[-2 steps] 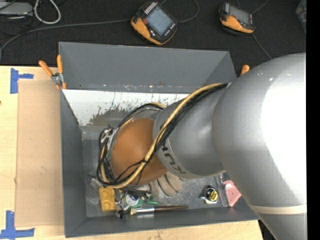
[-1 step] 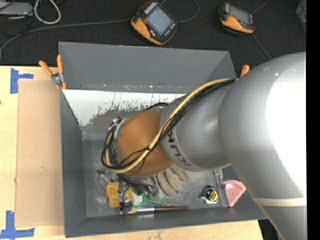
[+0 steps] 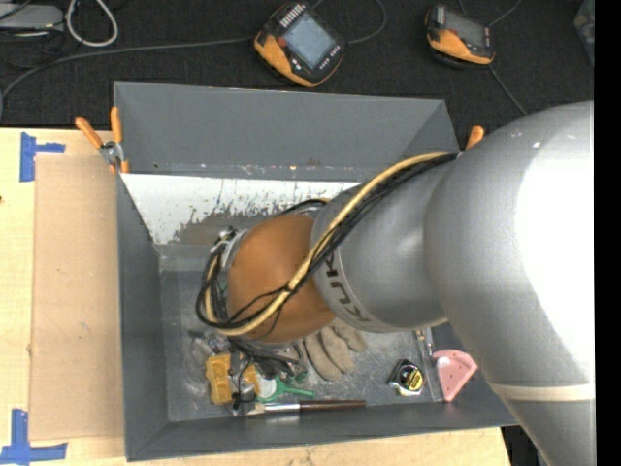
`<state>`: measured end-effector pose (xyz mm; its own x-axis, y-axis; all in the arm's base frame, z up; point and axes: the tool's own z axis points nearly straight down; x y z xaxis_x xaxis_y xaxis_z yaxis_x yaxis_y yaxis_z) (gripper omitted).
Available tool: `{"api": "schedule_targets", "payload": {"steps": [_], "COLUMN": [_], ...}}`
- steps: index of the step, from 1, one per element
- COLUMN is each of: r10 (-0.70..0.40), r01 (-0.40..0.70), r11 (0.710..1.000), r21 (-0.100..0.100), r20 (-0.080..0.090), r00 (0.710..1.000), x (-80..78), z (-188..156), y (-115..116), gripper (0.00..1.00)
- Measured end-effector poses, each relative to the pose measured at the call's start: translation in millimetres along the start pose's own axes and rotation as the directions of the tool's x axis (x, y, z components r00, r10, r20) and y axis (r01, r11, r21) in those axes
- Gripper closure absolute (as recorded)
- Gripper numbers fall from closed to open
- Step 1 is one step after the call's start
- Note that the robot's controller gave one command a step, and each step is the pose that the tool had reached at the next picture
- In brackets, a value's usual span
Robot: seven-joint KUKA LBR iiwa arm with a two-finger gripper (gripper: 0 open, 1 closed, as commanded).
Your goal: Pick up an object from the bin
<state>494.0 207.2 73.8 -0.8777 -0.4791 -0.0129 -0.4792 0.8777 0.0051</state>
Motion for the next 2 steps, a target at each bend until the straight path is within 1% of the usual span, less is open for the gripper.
{"api": "schedule_targets", "payload": {"steps": [1,2], "r10": [0.001,0.002], "r01": [-0.001,-0.002], "r11": [1.000,1.000], "r21": [0.000,-0.001], "r20": [-0.004,-0.016], "r00": [1.000,1.000], "x": [1.0,4.0], "z": [-11,-38], "y": [0,1], "gripper": [1.00,1.00]}}
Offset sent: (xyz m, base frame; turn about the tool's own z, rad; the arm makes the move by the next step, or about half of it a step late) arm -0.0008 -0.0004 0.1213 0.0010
